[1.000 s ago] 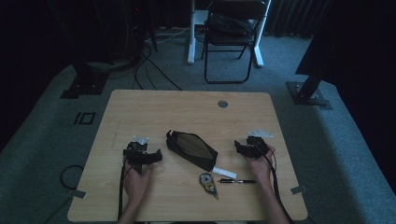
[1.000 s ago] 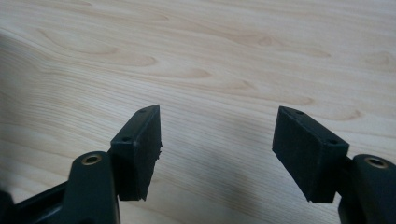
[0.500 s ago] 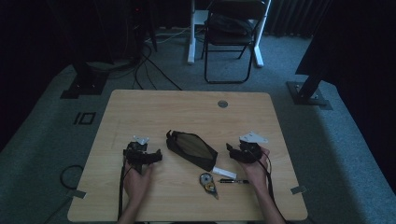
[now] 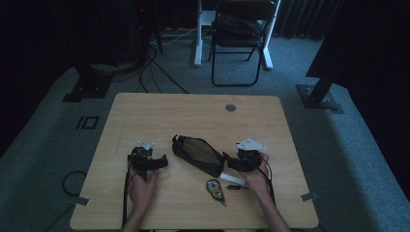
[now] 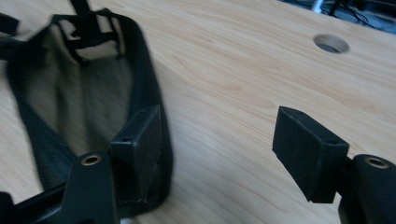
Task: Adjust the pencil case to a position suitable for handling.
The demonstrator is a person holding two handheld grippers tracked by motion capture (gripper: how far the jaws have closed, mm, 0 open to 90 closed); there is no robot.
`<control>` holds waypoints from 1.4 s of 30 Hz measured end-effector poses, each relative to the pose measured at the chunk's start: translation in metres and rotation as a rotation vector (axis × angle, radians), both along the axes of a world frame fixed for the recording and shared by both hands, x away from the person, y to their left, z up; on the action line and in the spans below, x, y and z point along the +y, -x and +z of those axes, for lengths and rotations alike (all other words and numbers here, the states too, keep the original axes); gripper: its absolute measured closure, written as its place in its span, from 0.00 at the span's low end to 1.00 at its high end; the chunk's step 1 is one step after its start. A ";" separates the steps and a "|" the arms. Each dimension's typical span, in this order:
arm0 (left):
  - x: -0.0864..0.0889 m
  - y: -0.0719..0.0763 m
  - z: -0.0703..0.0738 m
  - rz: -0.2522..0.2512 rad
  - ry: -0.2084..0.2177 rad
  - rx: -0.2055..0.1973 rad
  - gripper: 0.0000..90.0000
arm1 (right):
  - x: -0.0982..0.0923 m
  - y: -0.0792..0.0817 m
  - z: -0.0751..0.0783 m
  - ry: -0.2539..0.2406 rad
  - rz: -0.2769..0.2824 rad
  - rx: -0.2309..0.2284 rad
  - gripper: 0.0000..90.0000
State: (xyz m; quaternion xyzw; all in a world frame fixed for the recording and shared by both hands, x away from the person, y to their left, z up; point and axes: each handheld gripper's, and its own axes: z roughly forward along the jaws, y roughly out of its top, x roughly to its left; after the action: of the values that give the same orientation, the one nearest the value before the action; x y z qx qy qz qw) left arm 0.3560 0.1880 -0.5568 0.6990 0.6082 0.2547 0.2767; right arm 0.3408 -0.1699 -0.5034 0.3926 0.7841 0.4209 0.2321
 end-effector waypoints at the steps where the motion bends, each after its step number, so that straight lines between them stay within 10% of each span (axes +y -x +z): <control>1: 0.000 0.000 0.000 0.000 0.000 0.000 0.02 | 0.003 0.001 0.001 0.001 0.012 -0.006 0.36; 16: 0.000 0.000 0.000 0.000 0.000 0.000 0.02 | 0.024 -0.015 -0.006 0.097 0.017 0.012 0.39; 28: 0.000 0.000 0.000 0.000 0.000 0.000 0.02 | 0.035 -0.027 -0.007 0.103 0.072 0.024 0.59; 42: 0.000 0.000 0.000 0.000 0.000 0.000 0.02 | 0.008 -0.027 -0.009 0.120 0.036 0.040 0.77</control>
State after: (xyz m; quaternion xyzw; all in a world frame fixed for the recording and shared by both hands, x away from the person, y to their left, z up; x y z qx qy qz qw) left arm 0.3560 0.1880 -0.5568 0.6991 0.6082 0.2548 0.2766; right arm 0.3676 -0.1616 -0.5119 0.3724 0.8193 0.3693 0.2317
